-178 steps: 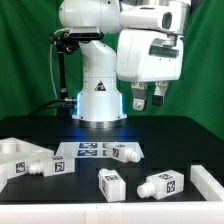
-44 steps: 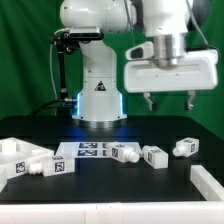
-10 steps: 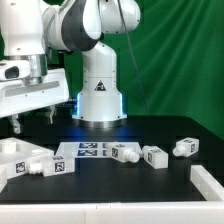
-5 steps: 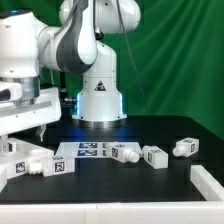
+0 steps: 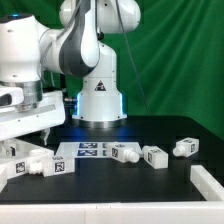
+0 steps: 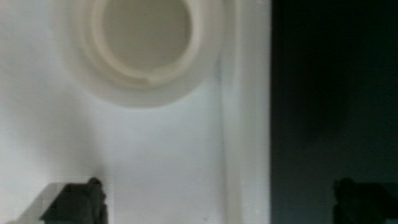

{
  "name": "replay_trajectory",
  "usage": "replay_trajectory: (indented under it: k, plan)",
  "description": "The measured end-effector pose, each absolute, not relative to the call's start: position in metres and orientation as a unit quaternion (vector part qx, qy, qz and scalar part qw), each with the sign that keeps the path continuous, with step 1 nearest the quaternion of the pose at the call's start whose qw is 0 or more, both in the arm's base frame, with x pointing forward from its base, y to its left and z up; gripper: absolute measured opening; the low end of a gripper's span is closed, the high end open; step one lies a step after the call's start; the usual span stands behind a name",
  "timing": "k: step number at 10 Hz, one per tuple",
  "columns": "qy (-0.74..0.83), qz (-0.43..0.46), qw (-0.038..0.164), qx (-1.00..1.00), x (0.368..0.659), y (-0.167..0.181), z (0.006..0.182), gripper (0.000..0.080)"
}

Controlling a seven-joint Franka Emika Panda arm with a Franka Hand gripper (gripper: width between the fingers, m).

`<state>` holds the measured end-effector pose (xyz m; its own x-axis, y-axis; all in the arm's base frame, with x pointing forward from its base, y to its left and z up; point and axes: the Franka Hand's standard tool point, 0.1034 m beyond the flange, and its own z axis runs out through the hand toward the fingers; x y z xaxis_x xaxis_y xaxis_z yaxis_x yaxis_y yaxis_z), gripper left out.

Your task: Assemble one leg

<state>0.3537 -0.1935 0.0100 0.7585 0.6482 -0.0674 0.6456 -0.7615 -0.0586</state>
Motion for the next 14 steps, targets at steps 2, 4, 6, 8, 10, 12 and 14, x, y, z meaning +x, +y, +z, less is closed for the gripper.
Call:
replay_trajectory:
  k: [2, 4, 6, 8, 10, 12, 14]
  plan:
    - [-0.345, 0.042, 0.016, -0.938, 0.353, -0.194, 0.01, 0.0542]
    - [-0.345, 0.042, 0.016, -0.938, 0.353, -0.194, 0.01, 0.0205]
    - [-0.345, 0.04, 0.013, -0.938, 0.354, -0.195, 0.011, 0.0055]
    - [-0.344, 0.04, 0.013, -0.938, 0.354, -0.195, 0.011, 0.0055]
    - [-0.344, 0.04, 0.013, -0.938, 0.354, -0.195, 0.011, 0.0055]
    - [-0.359, 0.027, -0.002, -0.933, 0.351, -0.184, 0.026, 0.0055]
    - [-0.354, 0.016, 0.007, -0.935, 0.345, -0.17, 0.056, 0.0055]
